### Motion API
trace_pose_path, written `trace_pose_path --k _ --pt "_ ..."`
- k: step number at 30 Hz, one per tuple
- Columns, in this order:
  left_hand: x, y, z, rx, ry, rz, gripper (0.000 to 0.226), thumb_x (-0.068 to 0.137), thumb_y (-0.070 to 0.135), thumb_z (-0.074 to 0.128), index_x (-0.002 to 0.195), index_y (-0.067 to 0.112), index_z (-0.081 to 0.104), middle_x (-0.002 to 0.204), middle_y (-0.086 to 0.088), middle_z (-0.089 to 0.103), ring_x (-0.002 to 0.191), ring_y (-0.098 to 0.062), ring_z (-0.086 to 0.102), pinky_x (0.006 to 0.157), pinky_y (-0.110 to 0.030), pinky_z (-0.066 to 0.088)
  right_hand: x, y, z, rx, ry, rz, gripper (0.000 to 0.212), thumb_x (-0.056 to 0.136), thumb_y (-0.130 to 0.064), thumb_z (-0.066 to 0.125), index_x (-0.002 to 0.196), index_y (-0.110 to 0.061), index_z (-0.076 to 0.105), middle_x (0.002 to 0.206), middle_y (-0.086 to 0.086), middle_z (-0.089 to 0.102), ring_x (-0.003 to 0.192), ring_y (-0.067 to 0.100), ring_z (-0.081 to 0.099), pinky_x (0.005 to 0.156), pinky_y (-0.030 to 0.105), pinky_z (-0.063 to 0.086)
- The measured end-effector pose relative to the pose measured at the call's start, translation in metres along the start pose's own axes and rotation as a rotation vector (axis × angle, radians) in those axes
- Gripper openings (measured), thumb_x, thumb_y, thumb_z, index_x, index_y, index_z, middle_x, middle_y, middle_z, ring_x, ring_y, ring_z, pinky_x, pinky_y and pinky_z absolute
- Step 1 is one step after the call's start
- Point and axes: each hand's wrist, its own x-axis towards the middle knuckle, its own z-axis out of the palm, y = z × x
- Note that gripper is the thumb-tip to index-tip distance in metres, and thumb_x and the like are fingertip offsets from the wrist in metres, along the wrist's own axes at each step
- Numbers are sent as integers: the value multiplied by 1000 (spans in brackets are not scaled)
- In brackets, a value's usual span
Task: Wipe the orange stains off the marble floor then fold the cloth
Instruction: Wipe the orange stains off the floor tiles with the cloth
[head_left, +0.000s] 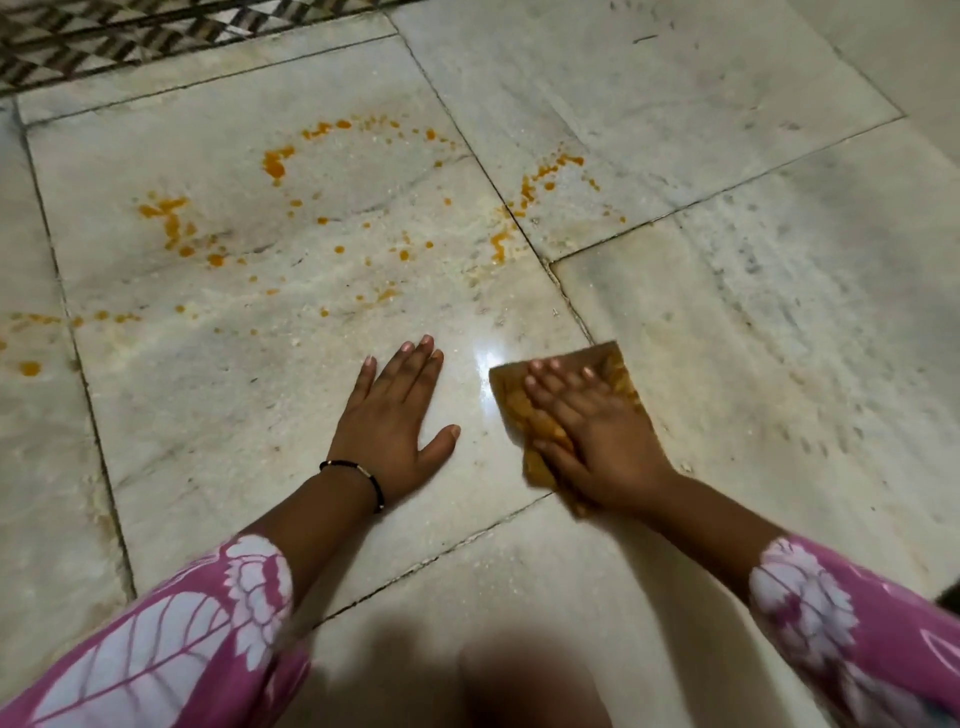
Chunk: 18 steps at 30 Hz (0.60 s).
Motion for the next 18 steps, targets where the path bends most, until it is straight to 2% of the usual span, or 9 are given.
trace_pose_path --k 2,5,9,12,16,18 --pt "2 2 -2 -90 33 -20 76 84 55 26 149 17 21 157 2 10 144 -13 5 117 -36 -5 -31 10 0 18 -30 -26 62 94 -48 36 147 -16 34 153 3 31 144 17 23 117 37 12" --pt "16 3 -5 -103 58 10 72 86 51 26 149 16 24 157 1 15 144 -13 7 117 -38 -4 -42 47 -6 13 -14 42 68 93 -59 31 149 -20 30 156 0 26 144 18 24 116 40 16" --pt "47 2 -9 15 6 35 80 85 59 19 150 14 14 159 -3 7 145 -16 1 116 -40 -8 13 85 -22 -8 96 270 76 88 -62 29 150 -18 27 157 2 21 144 20 21 116 37 10" --pt "68 3 -9 89 -41 35 83 84 63 12 151 14 6 159 -2 1 146 -16 -5 115 -42 -12 75 88 -26 -10 143 379 79 86 -60 24 150 -15 25 157 6 21 145 23 17 116 35 6" --pt "72 5 -1 118 -22 31 79 89 59 18 151 11 9 159 -5 5 146 -18 2 116 -45 -7 91 72 -20 -34 100 225 75 87 -57 25 150 -16 25 158 4 20 146 19 16 117 36 7" --pt "71 6 1 107 -15 30 77 91 58 21 151 10 10 159 -6 6 146 -18 3 116 -47 -3 77 81 -22 -43 102 221 73 88 -56 25 151 -18 23 158 2 19 146 19 17 118 37 9"
